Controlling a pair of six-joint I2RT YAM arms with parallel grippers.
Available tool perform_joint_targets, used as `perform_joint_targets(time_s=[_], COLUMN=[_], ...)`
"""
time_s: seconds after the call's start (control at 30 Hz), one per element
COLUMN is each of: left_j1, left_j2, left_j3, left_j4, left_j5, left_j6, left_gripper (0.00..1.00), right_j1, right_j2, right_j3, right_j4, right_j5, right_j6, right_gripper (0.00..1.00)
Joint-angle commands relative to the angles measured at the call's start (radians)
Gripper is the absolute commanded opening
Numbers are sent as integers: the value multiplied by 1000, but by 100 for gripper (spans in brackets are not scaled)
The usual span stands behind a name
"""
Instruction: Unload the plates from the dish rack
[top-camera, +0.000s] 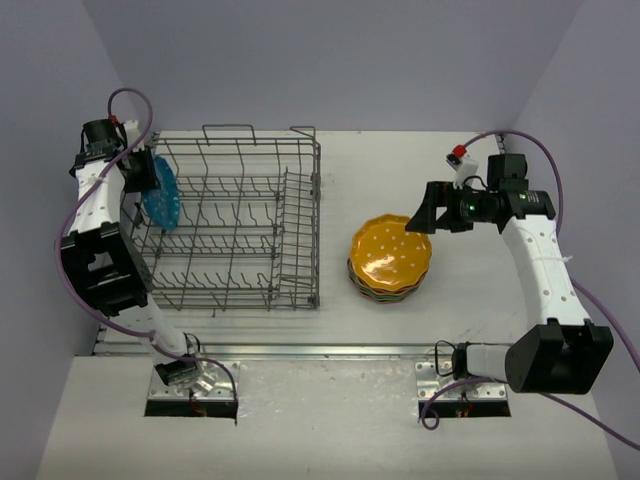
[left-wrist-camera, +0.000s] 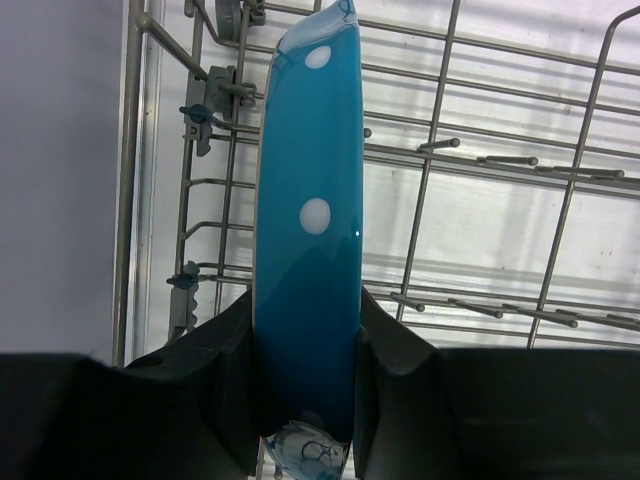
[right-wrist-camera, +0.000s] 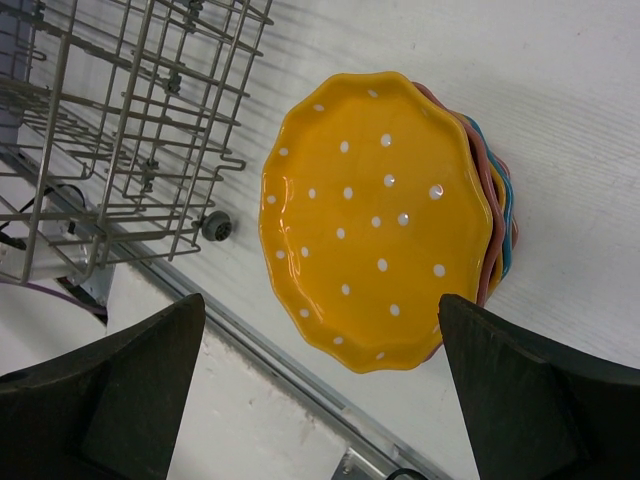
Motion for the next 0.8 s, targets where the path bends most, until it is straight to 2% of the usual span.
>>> perform_joint_targets(time_s=[0.0, 0.1, 0.13, 0.37, 0.6, 0.77], left_j1=[-11, -12, -12, -11, -13, -13], left_j2=[10, 9, 8, -33, -26, -38], left_j3=[-32, -26, -20, 41, 220, 284], left_j4=[-22, -30, -37, -72, -159, -172], left_j5=[146, 146, 147, 152, 172, 177], left_j6=[-16, -12, -11, -1, -8, -23], left_gripper=[15, 1, 0, 0, 0, 0], right_j1=[-1, -1, -1, -1, -1, -1], right_j2=[-25, -29, -29, -56, -76, -81], right_j3=[-16, -21, -22, -48, -70, -73], right_j4=[41, 46, 47, 68, 83, 85], right_j5=[-19, -20, -22, -27, -32, -32], right_j6=[-17, -15, -15, -19, -23, -25], right_gripper=[99, 99, 99, 99, 99, 99])
